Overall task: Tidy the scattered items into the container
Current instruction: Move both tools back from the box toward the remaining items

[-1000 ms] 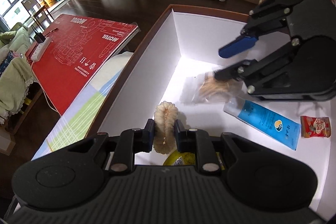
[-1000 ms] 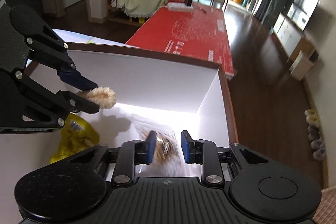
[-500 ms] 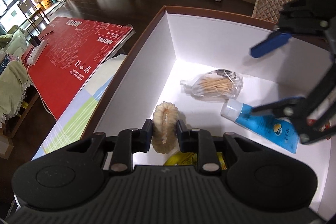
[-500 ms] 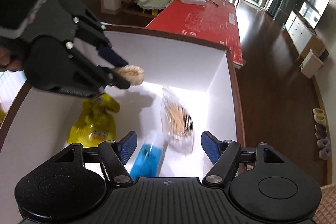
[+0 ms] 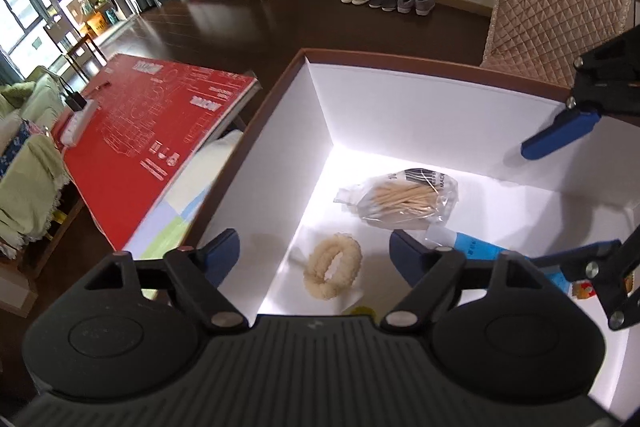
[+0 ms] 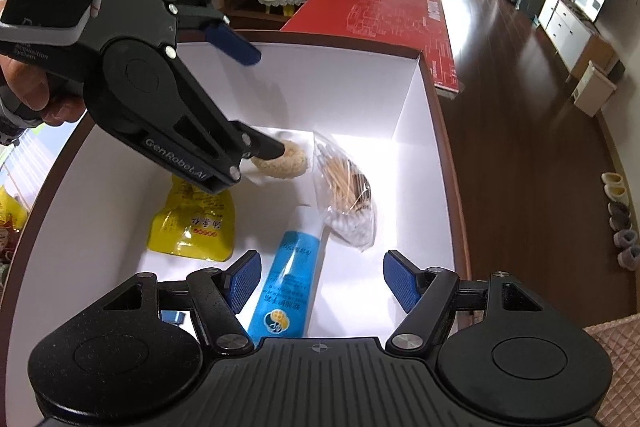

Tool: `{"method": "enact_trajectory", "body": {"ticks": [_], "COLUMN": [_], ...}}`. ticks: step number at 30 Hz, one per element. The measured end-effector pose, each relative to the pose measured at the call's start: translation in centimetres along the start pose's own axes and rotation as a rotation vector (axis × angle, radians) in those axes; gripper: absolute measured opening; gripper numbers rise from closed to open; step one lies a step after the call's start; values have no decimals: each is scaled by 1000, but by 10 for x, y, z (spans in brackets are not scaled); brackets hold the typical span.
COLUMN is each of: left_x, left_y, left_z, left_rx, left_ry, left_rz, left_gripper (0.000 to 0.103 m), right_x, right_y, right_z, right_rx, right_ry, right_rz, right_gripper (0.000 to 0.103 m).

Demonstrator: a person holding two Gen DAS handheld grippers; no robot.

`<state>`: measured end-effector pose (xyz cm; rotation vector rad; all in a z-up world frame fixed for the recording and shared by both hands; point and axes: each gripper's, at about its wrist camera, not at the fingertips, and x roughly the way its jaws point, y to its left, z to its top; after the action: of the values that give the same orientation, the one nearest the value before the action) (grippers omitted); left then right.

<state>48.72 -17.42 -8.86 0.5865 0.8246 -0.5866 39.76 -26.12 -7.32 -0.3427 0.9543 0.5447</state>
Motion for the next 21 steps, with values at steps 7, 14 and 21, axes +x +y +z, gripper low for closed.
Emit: {"method": "enact_trajectory", "body": {"ticks": [7,14,21], "left_x": [-13,-32,-50], "left_y": [-3,-12,-24], "left_z": [1,1,-1], "left_rx": [-4,-1,-5], "left_ry": [-8,-18,-12], "left_rz": [-4,-8,-3], "left_gripper": [80,80,83], "right_x": [-7,-21,-37], "right_y": [5,9,13], "right_z": [-4,-10,-22], "right_rx": [26,64,146], "right_ry": [-1,1,12], "right_rz": [4,-4,-16], "right_gripper": [71,71,71]}}
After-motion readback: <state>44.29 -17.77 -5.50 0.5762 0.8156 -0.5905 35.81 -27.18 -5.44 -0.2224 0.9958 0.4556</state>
